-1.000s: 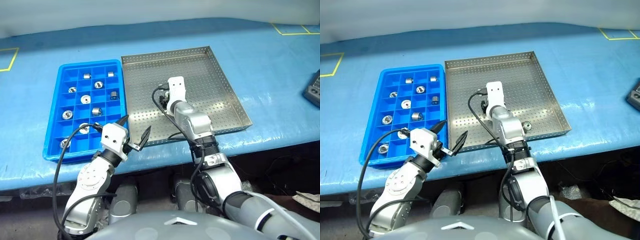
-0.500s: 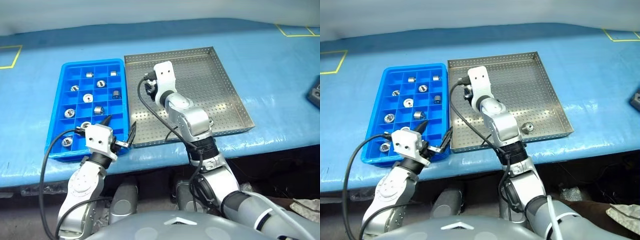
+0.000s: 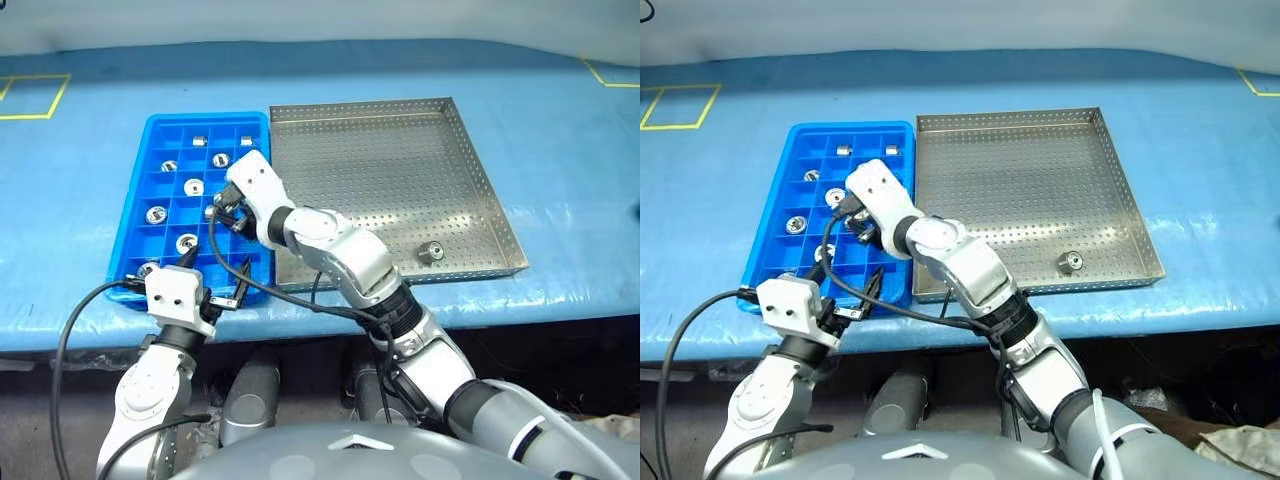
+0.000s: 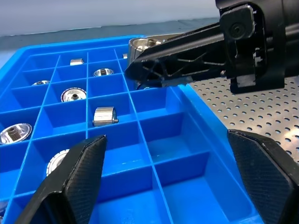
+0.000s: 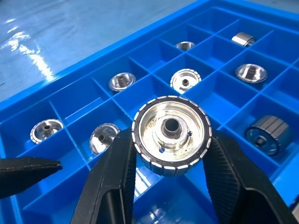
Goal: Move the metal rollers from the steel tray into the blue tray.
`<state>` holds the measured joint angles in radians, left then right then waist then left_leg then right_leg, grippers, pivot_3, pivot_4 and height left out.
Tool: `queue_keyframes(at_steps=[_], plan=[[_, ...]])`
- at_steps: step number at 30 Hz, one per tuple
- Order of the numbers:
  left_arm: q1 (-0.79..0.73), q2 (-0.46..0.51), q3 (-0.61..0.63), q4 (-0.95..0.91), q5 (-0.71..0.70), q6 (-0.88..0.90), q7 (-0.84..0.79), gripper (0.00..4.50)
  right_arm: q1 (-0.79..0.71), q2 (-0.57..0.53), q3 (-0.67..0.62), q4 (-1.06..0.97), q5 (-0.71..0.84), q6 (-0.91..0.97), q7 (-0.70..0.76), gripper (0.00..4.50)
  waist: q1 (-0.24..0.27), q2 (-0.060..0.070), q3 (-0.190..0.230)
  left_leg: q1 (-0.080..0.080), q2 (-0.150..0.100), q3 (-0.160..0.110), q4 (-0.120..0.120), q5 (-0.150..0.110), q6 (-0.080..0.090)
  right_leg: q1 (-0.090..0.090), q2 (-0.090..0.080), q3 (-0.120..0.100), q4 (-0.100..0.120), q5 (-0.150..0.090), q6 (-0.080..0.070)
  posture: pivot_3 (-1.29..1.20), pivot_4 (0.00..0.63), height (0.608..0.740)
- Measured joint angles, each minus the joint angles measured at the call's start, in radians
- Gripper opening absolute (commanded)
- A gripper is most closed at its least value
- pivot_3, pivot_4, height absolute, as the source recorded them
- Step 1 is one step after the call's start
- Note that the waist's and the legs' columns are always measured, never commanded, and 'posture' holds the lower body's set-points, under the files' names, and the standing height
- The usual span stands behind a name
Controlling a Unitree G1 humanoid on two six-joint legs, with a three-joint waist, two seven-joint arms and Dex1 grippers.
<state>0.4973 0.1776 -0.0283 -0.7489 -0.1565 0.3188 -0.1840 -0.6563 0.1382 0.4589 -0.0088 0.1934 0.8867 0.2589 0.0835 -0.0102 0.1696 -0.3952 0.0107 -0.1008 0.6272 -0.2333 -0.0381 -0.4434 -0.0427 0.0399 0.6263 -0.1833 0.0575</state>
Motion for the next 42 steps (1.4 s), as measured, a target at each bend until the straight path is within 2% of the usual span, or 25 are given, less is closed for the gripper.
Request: queue_keyframes(at_steps=[5, 12, 14, 20, 25, 32, 37, 42], plan=[[0.017, 0.009, -0.009, 0.001, -0.004, 0.006, -0.015, 4.5, 0.048, -0.001, 0.023, -0.004, 0.004, 0.052, 0.006, 1.69, 0.005, 0.0, 0.0, 0.0, 0.0, 0.0, 0.0, 0.0, 0.0, 0.0, 0.0, 0.0, 0.0, 0.0, 0.0, 0.35, 0.15, 0.74], [0.014, 0.02, -0.021, 0.001, -0.004, 0.007, -0.034, 4.5, 0.075, -0.02, 0.003, -0.064, -0.018, 0.092, -0.005, 4.04, 0.003, 0.0, 0.0, 0.0, 0.0, 0.0, 0.0, 0.0, 0.0, 0.0, 0.0, 0.0, 0.0, 0.0, 0.0, 0.32, 0.15, 0.74], [0.013, 0.023, -0.023, 0.001, -0.004, 0.007, -0.039, 4.5, 0.088, -0.026, -0.004, -0.096, -0.024, 0.108, -0.012, 4.49, 0.002, 0.0, 0.0, 0.0, 0.0, 0.0, 0.0, 0.0, 0.0, 0.0, 0.0, 0.0, 0.0, 0.0, 0.0, 0.31, 0.15, 0.74], [-0.027, 0.026, -0.031, 0.001, -0.013, 0.006, -0.058, 4.5, 0.123, -0.065, -0.064, -0.228, -0.022, 0.181, -0.027, 4.49, 0.001, 0.0, 0.0, 0.0, 0.0, 0.0, 0.001, 0.0, 0.0, 0.0, 0.0, 0.0, 0.0, 0.0, 0.0, 0.25, 0.15, 0.74], [-0.068, 0.043, -0.037, 0.004, -0.022, 0.008, -0.08, 4.5, 0.125, -0.189, -0.163, -0.328, -0.024, 0.287, -0.038, 4.49, -0.004, 0.0, 0.0, -0.001, -0.001, 0.0, 0.002, 0.0, -0.001, 0.001, -0.001, 0.0, 0.0, 0.0, 0.0, 0.21, 0.15, 0.74], [-0.129, 0.052, -0.062, 0.044, -0.047, 0.029, -0.113, 4.5, 0.188, -0.32, -0.28, -0.466, -0.028, 0.459, -0.061, 4.49, -0.043, 0.0, 0.0, -0.001, -0.001, 0.0, 0.002, 0.0, 0.0, 0.001, -0.001, 0.0, 0.0, 0.0, 0.0, 0.13, 0.15, 0.74], [-0.161, 0.062, -0.077, 0.07, -0.06, 0.038, -0.137, 4.5, 0.243, -0.364, -0.336, -0.537, -0.051, 0.55, -0.106, 4.49, -0.07, 0.0, 0.0, 0.0, -0.001, 0.001, 0.003, 0.0, 0.0, 0.001, -0.001, 0.001, 0.001, 0.0, 0.001, 0.09, 0.15, 0.74], [-0.186, 0.065, -0.081, 0.089, -0.062, 0.046, -0.15, 4.5, 0.282, -0.364, -0.39, -0.583, -0.077, 0.623, -0.154, 4.49, -0.094, 0.0, 0.0, 0.0, -0.001, 0.001, 0.003, 0.0, 0.0, 0.002, -0.001, 0.001, 0.002, 0.001, 0.001, 0.06, 0.15, 0.74]])
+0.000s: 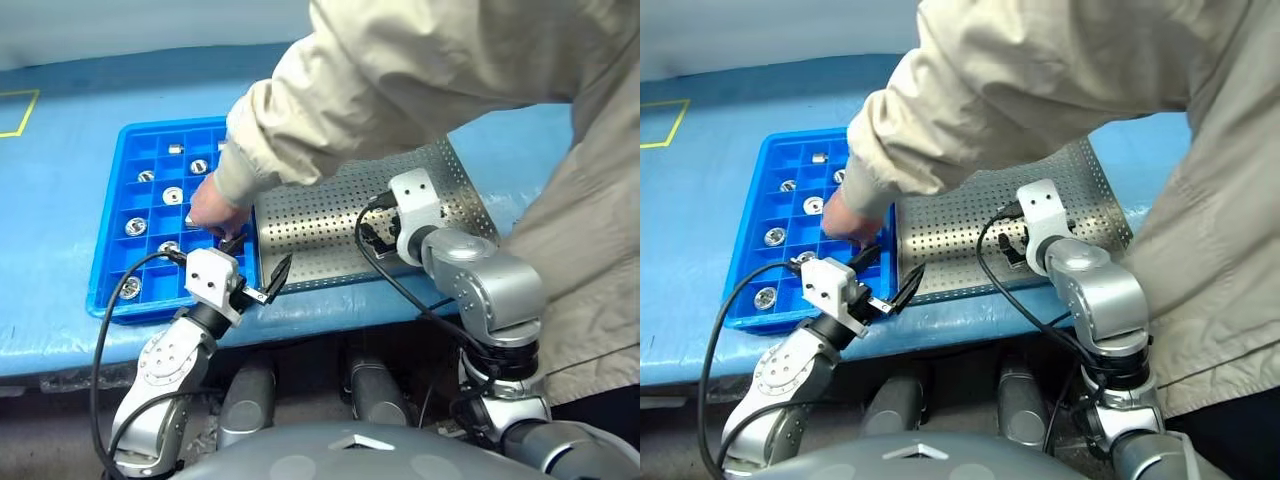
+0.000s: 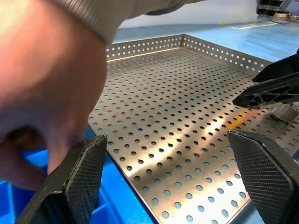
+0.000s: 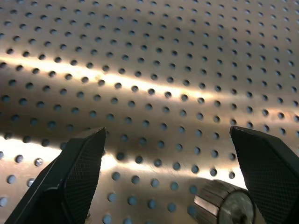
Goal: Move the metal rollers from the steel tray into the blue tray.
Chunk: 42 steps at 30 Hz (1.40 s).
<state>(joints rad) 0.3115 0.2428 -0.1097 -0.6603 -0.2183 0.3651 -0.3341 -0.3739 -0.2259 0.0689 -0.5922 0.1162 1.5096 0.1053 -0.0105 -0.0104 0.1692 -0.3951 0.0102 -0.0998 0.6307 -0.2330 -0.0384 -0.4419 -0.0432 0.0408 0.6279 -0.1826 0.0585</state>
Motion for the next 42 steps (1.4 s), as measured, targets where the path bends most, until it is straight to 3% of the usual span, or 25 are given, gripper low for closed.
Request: queue_keyframes(at_steps=[16, 23, 25, 35, 42], plan=[[-0.013, 0.038, -0.04, 0.014, -0.027, 0.019, -0.038, 4.5, 0.083, 0.094, -0.097, 0.067, -0.071, -0.007, -0.092, 4.49, -0.013, 0.0, -0.001, 0.001, 0.0, 0.001, 0.002, 0.0, 0.0, 0.002, 0.0, 0.002, 0.0, 0.001, 0.002, 0.07, 0.15, 0.74], [-0.01, 0.038, -0.041, 0.014, -0.027, 0.019, -0.036, 4.5, 0.083, 0.121, -0.102, 0.098, -0.063, -0.041, -0.09, 2.23, -0.012, 0.0, -0.001, 0.003, 0.0, 0.001, 0.004, 0.0, 0.0, 0.004, 0.0, 0.002, 0.0, 0.002, 0.003, 0.09, 0.15, 0.74], [-0.006, 0.038, -0.041, 0.014, -0.026, 0.019, -0.033, 4.5, 0.082, 0.119, -0.1, 0.099, -0.063, -0.041, -0.089, 1.86, -0.009, 0.0, -0.001, 0.002, 0.0, 0.001, 0.006, 0.0, 0.0, 0.005, 0.0, 0.002, 0.0, 0.002, 0.003, 0.1, 0.15, 0.74], [0.008, 0.037, -0.035, 0.012, -0.026, 0.019, -0.009, 4.5, -0.026, 0.152, -0.015, 0.049, 0.036, -0.022, 0.021, 1.86, -0.012, 0.001, -0.001, 0.002, 0.0, 0.0, 0.009, 0.0, 0.0, 0.004, 0.001, 0.002, 0.001, 0.003, 0.004, 0.16, 0.15, 0.74], [0.056, 0.029, 0.008, -0.018, -0.017, 0.018, 0.055, 4.5, -0.139, 0.226, 0.142, 0.199, 0.046, -0.231, 0.035, 1.86, 0.01, 0.0, -0.001, 0.001, -0.001, 0.0, 0.008, 0.0, 0.0, 0.005, 0.0, 0.002, 0.0, 0.003, 0.004, 0.27, 0.15, 0.74]])
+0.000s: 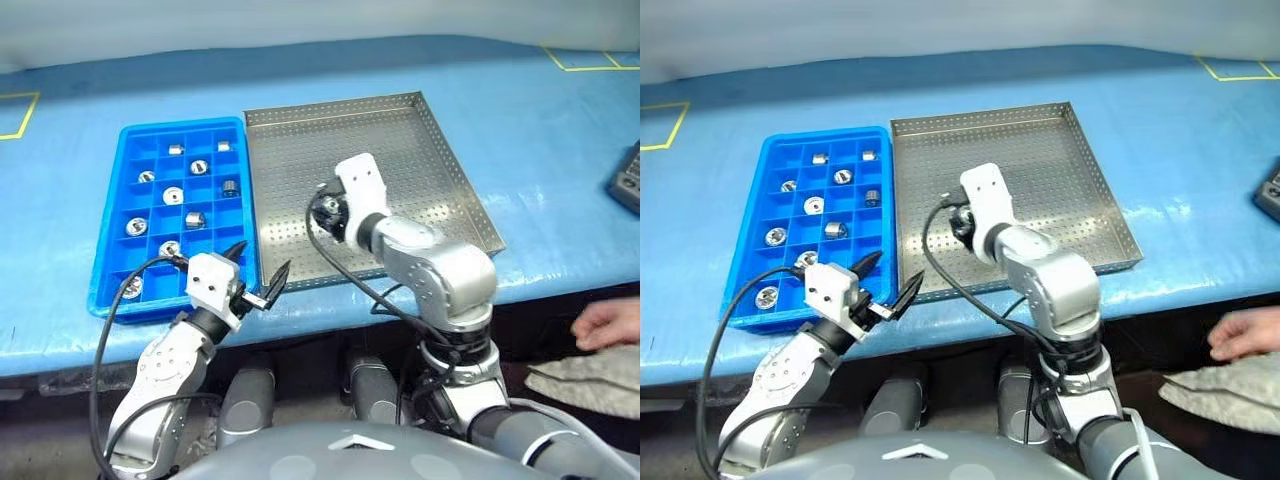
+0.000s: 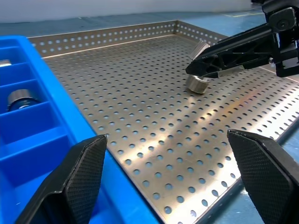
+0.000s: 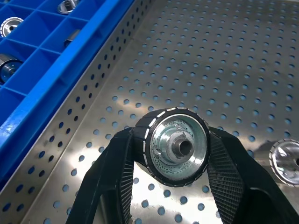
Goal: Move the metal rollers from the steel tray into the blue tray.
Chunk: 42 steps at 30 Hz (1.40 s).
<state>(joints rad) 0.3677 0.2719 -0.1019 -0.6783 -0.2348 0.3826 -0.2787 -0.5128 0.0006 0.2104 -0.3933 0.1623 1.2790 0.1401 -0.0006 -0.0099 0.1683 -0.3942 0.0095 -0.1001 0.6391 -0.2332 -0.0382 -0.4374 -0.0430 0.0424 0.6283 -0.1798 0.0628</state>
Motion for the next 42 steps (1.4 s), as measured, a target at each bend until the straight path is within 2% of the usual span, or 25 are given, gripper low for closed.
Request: queue_keyframes(at_steps=[7, 12, 21, 29, 37, 42], plan=[[0.103, -0.018, 0.051, -0.05, 0.02, -0.013, 0.06, 4.5, -0.095, 0.091, 0.121, 0.195, 0.0, -0.191, 0.036, 1.86, 0.029, 0.0, 0.0, 0.0, 0.001, -0.001, -0.003, 0.0, 0.0, -0.002, 0.0, -0.001, 0.0, -0.001, -0.001, 0.36, 0.15, 0.74], [0.178, -0.033, 0.062, -0.077, 0.037, -0.041, 0.082, 4.5, -0.108, 0.129, 0.178, 0.281, 0.0, -0.274, 0.069, 1.86, 0.063, 0.0, 0.0, -0.001, 0.0, -0.001, -0.004, 0.0, 0.0, -0.002, 0.0, -0.001, -0.001, -0.001, -0.001, 0.38, 0.15, 0.74], [0.19, -0.034, 0.06, -0.086, 0.041, -0.062, 0.081, 4.5, -0.107, 0.124, 0.202, 0.397, -0.017, -0.337, 0.099, 1.86, 0.093, 0.0, 0.0, -0.001, 0.0, -0.001, -0.005, 0.0, 0.0, -0.004, 0.0, -0.001, 0.0, -0.001, -0.002, 0.36, 0.15, 0.74], [0.165, -0.032, 0.049, -0.085, 0.038, -0.064, 0.064, 4.5, -0.057, 0.1, 0.204, 0.324, 0.004, -0.303, 0.145, 4.49, 0.096, 0.0, -0.001, 0.0, 0.0, 0.0, -0.007, 0.0, 0.0, -0.004, 0.0, -0.001, -0.001, -0.002, -0.003, 0.31, 0.15, 0.74], [0.112, -0.022, 0.031, -0.071, 0.034, -0.058, 0.032, 4.5, -0.01, 0.101, 0.136, 0.248, 0.002, -0.251, 0.09, 4.49, 0.087, -0.001, -0.002, 0.0, 0.0, 0.0, -0.007, 0.001, -0.001, -0.003, 0.0, -0.001, 0.0, -0.002, -0.003, 0.24, 0.15, 0.74], [0.047, -0.012, 0.011, -0.049, 0.03, -0.041, 0.013, 4.5, 0.027, 0.131, -0.006, 0.251, -0.065, -0.318, -0.092, 4.49, 0.073, -0.001, -0.002, -0.001, 0.001, 0.0, -0.007, 0.001, -0.001, -0.004, 0.0, -0.001, 0.0, -0.002, -0.003, 0.2, 0.15, 0.74]])
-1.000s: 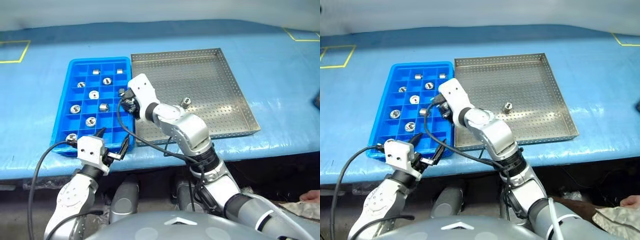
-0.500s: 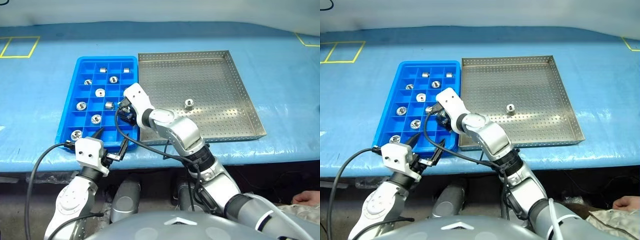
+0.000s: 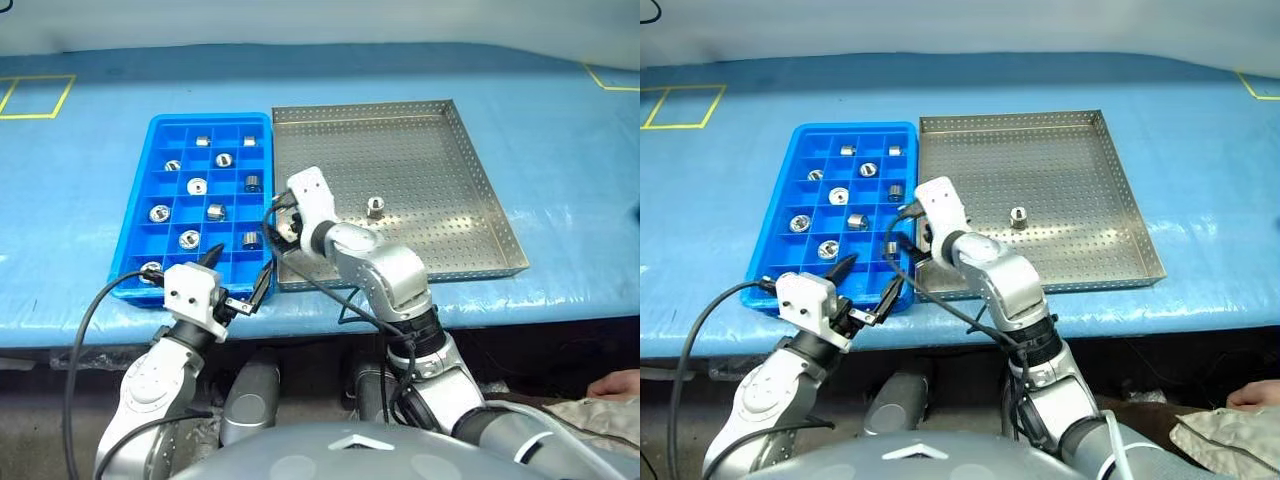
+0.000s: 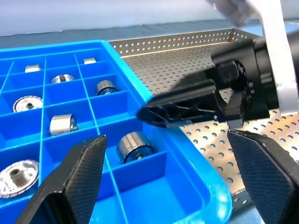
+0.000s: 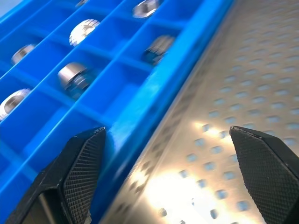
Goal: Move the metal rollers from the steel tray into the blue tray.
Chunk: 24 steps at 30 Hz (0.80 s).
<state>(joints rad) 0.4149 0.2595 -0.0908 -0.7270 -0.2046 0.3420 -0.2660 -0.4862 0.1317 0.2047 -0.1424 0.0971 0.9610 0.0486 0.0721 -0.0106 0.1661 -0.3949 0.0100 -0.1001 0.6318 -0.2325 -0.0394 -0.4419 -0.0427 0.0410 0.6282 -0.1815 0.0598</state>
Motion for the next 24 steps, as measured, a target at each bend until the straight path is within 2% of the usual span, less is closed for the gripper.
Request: queue_keyframes(at_steps=[3, 10, 18, 21, 24], plan=[[-0.021, 0.003, -0.012, 0.023, -0.001, 0.008, -0.015, 4.5, -0.005, 0.0, -0.107, 0.04, -0.051, -0.084, -0.12, 4.49, -0.017, 0.0, 0.0, 0.0, 0.0, 0.001, 0.0, 0.0, 0.0, 0.0, 0.0, 0.001, -0.001, 0.0, 0.001, 0.19, 0.15, 0.74], [-0.064, 0.012, -0.035, 0.037, -0.003, 0.022, -0.04, 4.5, -0.018, 0.017, -0.218, 0.17, -0.104, -0.217, -0.273, 4.49, -0.064, 0.0, 0.0, 0.001, 0.0, 0.001, -0.002, 0.0, 0.0, 0.0, 0.0, 0.002, 0.0, 0.001, 0.0, 0.16, 0.15, 0.74], [-0.077, 0.014, -0.037, 0.05, -0.004, 0.027, -0.042, 4.5, -0.022, 0.02, -0.227, 0.265, -0.093, -0.234, -0.285, 4.49, -0.079, 0.0, 0.0, 0.002, 0.0, 0.001, -0.001, 0.0, 0.0, 0.001, 0.0, 0.002, 0.0, 0.001, 0.0, 0.17, 0.15, 0.74], [-0.079, 0.014, -0.037, 0.05, -0.004, 0.028, -0.041, 4.5, -0.021, 0.02, -0.217, 0.293, -0.093, -0.237, -0.283, 3.87, -0.082, 0.0, 0.0, 0.002, 0.0, 0.001, -0.001, 0.0, 0.0, 0.002, 0.0, 0.002, 0.0, 0.001, 0.0, 0.18, 0.15, 0.74], [-0.078, 0.014, -0.037, 0.05, -0.003, 0.036, -0.04, 4.5, -0.015, 0.021, -0.21, 0.305, -0.094, -0.232, -0.276, 2.89, -0.081, 0.0, 0.0, 0.003, 0.0, 0.001, -0.001, 0.0, 0.0, 0.002, 0.0, 0.002, 0.0, 0.001, 0.0, 0.19, 0.15, 0.74]])
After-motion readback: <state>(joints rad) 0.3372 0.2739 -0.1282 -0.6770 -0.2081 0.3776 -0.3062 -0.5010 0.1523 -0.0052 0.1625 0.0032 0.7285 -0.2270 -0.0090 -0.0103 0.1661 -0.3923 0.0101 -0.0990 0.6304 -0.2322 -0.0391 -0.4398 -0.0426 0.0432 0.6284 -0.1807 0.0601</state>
